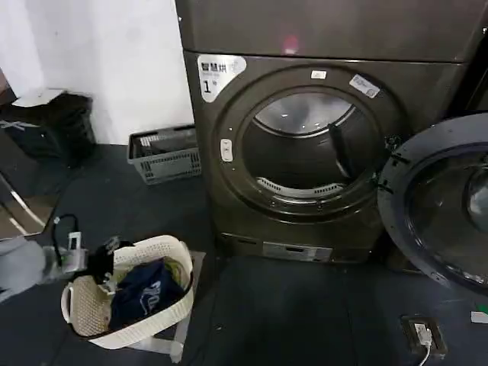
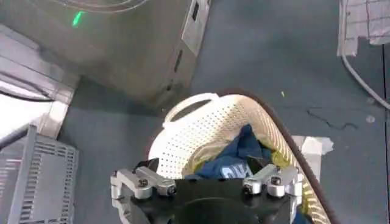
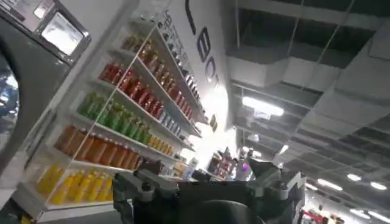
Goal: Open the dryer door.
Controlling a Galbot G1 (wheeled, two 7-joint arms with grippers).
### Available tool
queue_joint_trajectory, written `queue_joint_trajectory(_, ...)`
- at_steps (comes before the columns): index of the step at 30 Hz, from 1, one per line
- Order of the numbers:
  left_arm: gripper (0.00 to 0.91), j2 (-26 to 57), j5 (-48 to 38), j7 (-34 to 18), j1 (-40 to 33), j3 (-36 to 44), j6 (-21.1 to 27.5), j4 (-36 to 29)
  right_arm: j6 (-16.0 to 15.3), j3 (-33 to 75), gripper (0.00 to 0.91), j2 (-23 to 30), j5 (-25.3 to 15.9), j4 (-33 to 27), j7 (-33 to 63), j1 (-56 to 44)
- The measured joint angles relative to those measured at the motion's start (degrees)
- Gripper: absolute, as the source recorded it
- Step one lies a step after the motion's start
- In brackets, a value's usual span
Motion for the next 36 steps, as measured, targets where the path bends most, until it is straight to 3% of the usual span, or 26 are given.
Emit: queue_joint_trajectory(36,0.907,3.54,5.04,3.71,1.27,-3.58,-3.28,2.06,-1.31,0.76,0.907,1.42,-0.04,0.95,0.23,-0.13)
